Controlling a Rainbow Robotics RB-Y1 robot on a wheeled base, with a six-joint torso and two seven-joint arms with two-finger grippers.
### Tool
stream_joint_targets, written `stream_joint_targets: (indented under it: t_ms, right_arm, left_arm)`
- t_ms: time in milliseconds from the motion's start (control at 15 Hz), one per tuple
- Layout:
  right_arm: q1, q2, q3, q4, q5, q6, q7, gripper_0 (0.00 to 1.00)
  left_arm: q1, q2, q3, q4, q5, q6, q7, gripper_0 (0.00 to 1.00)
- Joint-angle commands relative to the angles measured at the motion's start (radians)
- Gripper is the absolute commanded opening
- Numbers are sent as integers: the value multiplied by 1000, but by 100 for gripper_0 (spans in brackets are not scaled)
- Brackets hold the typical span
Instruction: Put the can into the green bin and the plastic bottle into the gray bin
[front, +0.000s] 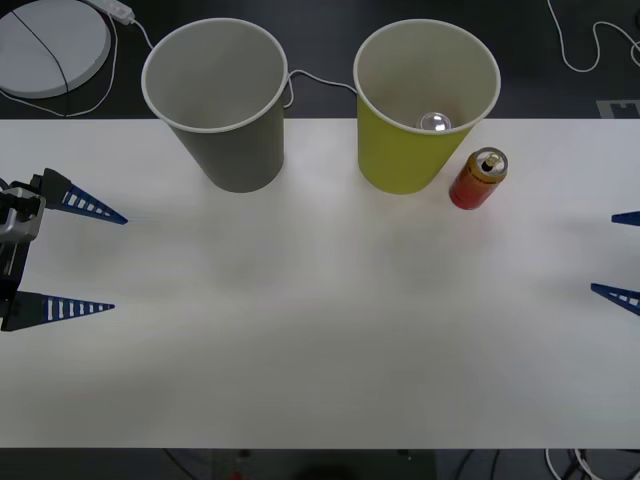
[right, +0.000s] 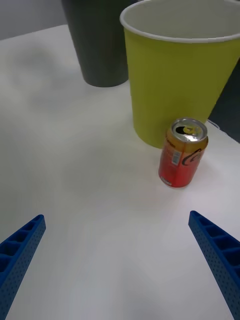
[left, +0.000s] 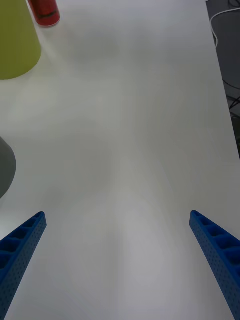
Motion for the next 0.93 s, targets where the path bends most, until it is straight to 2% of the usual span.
stream_joint_targets:
  t_ms: [67,267,467,933]
  right_arm:
    - [0,0,61,88,-92,87,123,100]
    - [0,0,132,165,-202,163,214,100]
    - [0,0,222,253,-366,227,313,100]
    - [-2,0,446,284,-681,400,514,100]
  left_arm:
    - [0,0,0,0,0,0,0,100]
    - [0,0,0,0,0,0,0,100]
    - [0,0,0,0,0,0,0,100]
    - [0,0,0,0,0,0,0,100]
